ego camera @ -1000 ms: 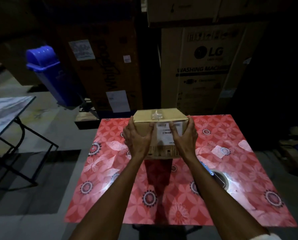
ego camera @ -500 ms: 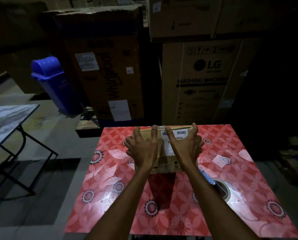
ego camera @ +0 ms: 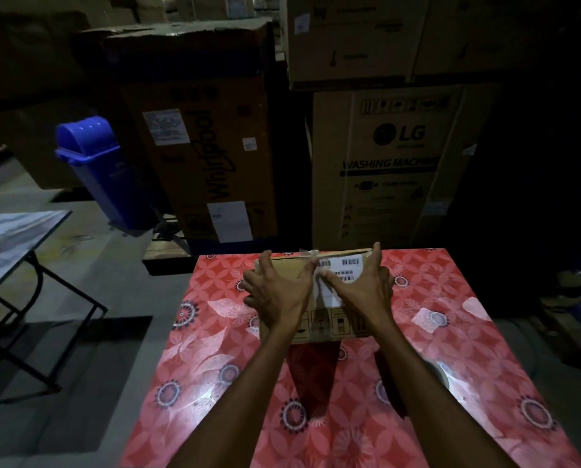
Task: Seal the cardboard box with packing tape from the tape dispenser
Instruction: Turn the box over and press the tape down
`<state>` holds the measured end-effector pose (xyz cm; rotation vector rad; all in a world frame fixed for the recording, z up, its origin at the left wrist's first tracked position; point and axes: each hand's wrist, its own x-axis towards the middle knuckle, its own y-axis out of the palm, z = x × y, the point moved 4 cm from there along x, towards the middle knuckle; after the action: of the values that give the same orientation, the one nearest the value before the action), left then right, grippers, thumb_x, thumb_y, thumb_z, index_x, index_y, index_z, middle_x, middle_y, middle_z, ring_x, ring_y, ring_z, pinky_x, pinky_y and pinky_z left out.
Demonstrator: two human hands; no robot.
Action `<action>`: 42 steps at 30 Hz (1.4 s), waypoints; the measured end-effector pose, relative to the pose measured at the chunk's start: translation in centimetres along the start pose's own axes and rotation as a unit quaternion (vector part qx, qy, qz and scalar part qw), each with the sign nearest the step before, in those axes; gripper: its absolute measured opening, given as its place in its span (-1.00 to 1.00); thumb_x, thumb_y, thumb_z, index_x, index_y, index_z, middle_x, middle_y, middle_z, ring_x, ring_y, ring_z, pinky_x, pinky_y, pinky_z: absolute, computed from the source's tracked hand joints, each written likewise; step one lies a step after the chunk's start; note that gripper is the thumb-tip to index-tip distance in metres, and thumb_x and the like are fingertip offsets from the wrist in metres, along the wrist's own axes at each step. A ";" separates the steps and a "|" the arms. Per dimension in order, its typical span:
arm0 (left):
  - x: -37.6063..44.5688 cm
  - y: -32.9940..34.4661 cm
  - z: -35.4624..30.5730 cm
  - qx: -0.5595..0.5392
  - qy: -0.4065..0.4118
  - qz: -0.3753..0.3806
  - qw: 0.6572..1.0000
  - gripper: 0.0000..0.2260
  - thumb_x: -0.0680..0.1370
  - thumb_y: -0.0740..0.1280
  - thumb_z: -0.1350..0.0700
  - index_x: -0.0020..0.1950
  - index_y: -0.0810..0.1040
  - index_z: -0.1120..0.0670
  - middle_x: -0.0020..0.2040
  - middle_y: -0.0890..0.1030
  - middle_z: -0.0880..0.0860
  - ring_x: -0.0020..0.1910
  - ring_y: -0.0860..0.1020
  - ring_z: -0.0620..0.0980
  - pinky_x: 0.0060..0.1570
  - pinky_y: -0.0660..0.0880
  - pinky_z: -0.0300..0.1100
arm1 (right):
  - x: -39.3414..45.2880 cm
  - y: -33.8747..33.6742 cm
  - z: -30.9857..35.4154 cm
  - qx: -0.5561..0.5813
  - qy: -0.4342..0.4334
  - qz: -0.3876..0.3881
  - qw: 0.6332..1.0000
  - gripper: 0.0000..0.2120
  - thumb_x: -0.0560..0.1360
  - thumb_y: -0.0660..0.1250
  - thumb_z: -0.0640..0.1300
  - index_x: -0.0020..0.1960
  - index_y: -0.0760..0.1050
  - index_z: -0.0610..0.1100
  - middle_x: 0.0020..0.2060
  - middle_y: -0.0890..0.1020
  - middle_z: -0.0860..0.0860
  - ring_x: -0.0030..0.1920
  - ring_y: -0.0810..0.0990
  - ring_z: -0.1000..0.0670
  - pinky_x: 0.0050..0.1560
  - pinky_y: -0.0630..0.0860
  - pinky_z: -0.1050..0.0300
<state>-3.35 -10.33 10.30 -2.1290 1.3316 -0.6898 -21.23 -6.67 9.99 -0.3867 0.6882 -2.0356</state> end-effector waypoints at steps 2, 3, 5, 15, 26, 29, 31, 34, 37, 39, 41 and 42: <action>0.2 0.0 -0.1 0.001 0.007 0.005 1.000 -0.08 0.25 0.25 -0.62 0.45 0.33 -0.11 0.30 0.42 0.18 0.30 0.37 0.19 0.18 0.37 0.10 | 0.0 -0.1 0.1 -0.002 0.004 0.005 1.000 0.24 0.31 0.45 0.45 0.66 -0.20 0.00 0.48 0.29 -0.29 0.50 0.25 -0.30 0.45 0.24 -0.23; 0.3 0.0 0.0 0.000 0.009 0.009 1.000 -0.09 0.26 0.26 -0.61 0.46 0.33 -0.11 0.30 0.42 0.18 0.30 0.37 0.18 0.18 0.37 0.09 | 0.0 -0.1 0.3 -0.001 0.009 0.000 1.000 0.22 0.31 0.42 0.48 0.66 -0.19 0.00 0.48 0.29 -0.29 0.50 0.24 -0.30 0.45 0.24 -0.24; 0.5 0.0 0.0 -0.004 0.016 0.016 1.000 -0.10 0.28 0.27 -0.59 0.47 0.32 -0.12 0.30 0.42 0.18 0.30 0.36 0.18 0.18 0.37 0.08 | 0.1 0.1 0.8 0.004 0.029 -0.023 0.999 0.17 0.32 0.35 0.54 0.65 -0.12 0.01 0.47 0.32 -0.30 0.48 0.27 -0.30 0.42 0.26 -0.25; 1.1 -0.2 0.4 -0.035 0.017 0.043 0.998 -0.30 0.50 0.34 -0.29 0.57 0.24 -0.11 0.42 0.33 0.22 0.43 0.27 0.21 0.39 0.28 0.24 | 1.7 -0.1 1.3 0.004 0.023 0.008 1.000 0.22 0.28 0.47 0.46 0.65 -0.11 0.00 0.47 0.31 -0.30 0.50 0.21 -0.33 0.45 0.22 -0.26; 1.2 -0.5 -1.1 0.009 0.009 0.011 1.000 -0.25 0.33 0.25 -0.56 0.32 0.40 -0.08 0.27 0.44 0.19 0.29 0.39 0.20 0.26 0.40 0.19 | 0.8 0.4 2.0 -0.013 0.036 -0.072 0.997 0.13 0.23 0.29 0.64 0.56 0.06 0.00 0.34 0.43 -0.28 0.35 0.38 -0.29 0.28 0.33 -0.20; 1.7 -0.2 -0.7 -0.009 0.006 0.019 1.000 -0.30 0.36 0.29 -0.51 0.32 0.41 -0.10 0.27 0.44 0.19 0.29 0.40 0.19 0.26 0.40 0.19 | 1.6 0.6 1.8 -0.002 0.025 -0.052 0.998 0.16 0.21 0.34 0.62 0.57 0.05 0.01 0.34 0.44 -0.29 0.35 0.38 -0.29 0.29 0.34 -0.19; 2.0 -0.2 -0.4 -0.027 0.008 0.024 0.999 -0.37 0.40 0.32 -0.44 0.34 0.42 -0.12 0.28 0.43 0.18 0.30 0.38 0.19 0.28 0.39 0.19 | 2.3 0.5 1.4 0.007 0.017 -0.017 1.000 0.15 0.23 0.41 0.54 0.59 0.02 0.03 0.35 0.42 -0.29 0.37 0.36 -0.30 0.34 0.33 -0.19; 2.0 -0.3 0.0 -0.067 0.021 0.022 0.997 -0.48 0.47 0.37 -0.30 0.36 0.43 -0.12 0.30 0.40 0.17 0.34 0.35 0.17 0.33 0.33 0.20 | 2.7 0.2 0.3 0.024 -0.006 -0.001 1.000 0.16 0.14 0.39 0.55 0.56 0.04 0.09 0.31 0.48 -0.22 0.35 0.39 -0.28 0.33 0.41 -0.21; 1.7 -0.3 0.5 -0.094 0.057 0.010 0.994 -0.53 0.47 0.41 -0.22 0.33 0.43 -0.13 0.25 0.39 0.13 0.31 0.36 0.14 0.33 0.34 0.19 | 1.9 0.3 -0.8 0.067 -0.040 -0.018 0.997 0.13 0.13 0.42 0.51 0.54 0.09 0.08 0.28 0.53 -0.14 0.32 0.45 -0.25 0.29 0.46 -0.19; 1.6 -0.1 0.9 -0.099 0.086 0.007 0.991 -0.53 0.45 0.44 -0.20 0.30 0.41 -0.15 0.22 0.38 0.11 0.28 0.37 0.13 0.29 0.36 0.17 | 1.5 0.6 -1.3 0.090 -0.055 -0.029 0.994 0.06 0.21 0.56 0.35 0.52 0.11 0.04 0.29 0.54 -0.12 0.31 0.49 -0.23 0.29 0.47 -0.22; 1.9 0.3 1.6 -0.100 0.108 0.013 0.989 -0.53 0.44 0.46 -0.19 0.29 0.40 -0.15 0.22 0.37 0.10 0.27 0.38 0.12 0.27 0.39 0.16 | 1.4 1.3 -1.9 0.108 -0.054 -0.037 0.992 0.03 0.23 0.63 0.22 0.50 0.14 0.01 0.29 0.55 -0.10 0.30 0.53 -0.21 0.27 0.51 -0.23; 2.1 0.5 2.1 -0.104 0.116 0.022 0.988 -0.52 0.43 0.47 -0.18 0.28 0.40 -0.15 0.22 0.36 0.08 0.26 0.39 0.12 0.25 0.43 0.16 | 1.3 1.6 -2.2 0.115 -0.052 -0.042 0.991 0.01 0.22 0.64 0.21 0.48 0.16 0.01 0.27 0.57 -0.09 0.27 0.56 -0.20 0.24 0.54 -0.22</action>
<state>-1.49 -12.12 8.70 -2.2262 1.6325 -0.8346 -21.94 -7.73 7.30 -0.3881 0.3735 -2.1301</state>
